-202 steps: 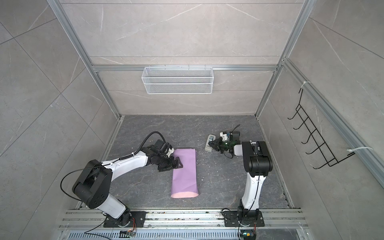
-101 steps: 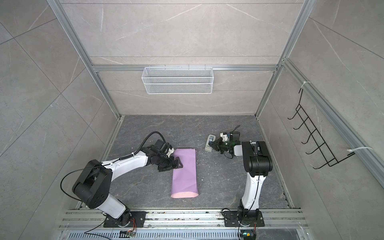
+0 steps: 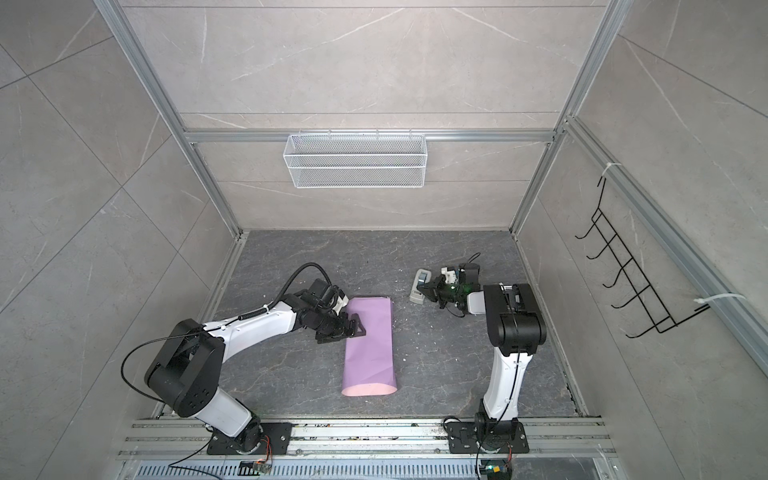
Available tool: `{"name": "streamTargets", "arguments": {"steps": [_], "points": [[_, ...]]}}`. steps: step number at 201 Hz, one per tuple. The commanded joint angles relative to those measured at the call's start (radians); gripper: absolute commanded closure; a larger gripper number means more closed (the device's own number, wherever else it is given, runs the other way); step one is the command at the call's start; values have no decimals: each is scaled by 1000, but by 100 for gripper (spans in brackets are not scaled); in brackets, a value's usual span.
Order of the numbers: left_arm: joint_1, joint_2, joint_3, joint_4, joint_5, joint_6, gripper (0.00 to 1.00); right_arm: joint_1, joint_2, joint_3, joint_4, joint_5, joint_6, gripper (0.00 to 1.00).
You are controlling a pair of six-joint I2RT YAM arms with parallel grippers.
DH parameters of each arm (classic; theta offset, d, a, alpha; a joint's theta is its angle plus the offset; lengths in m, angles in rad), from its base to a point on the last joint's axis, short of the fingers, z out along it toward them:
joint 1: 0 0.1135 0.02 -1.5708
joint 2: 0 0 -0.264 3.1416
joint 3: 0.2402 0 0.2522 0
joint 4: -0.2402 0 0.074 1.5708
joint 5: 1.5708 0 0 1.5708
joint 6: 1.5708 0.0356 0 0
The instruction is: Wrap the gift box in paper
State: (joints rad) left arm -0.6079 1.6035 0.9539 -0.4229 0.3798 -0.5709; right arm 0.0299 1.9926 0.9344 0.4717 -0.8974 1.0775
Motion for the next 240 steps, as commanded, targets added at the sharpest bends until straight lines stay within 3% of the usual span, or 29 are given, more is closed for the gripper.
{"name": "streamTargets", "arguments": {"steps": [1,240], "points": [[-8,52,-11,-79,-79,24,3,8,-57,-11,71,-14,55,100],[-7,52,-17,-79,-84,31,3,98,-192,-237,105,50,50,100]]}}
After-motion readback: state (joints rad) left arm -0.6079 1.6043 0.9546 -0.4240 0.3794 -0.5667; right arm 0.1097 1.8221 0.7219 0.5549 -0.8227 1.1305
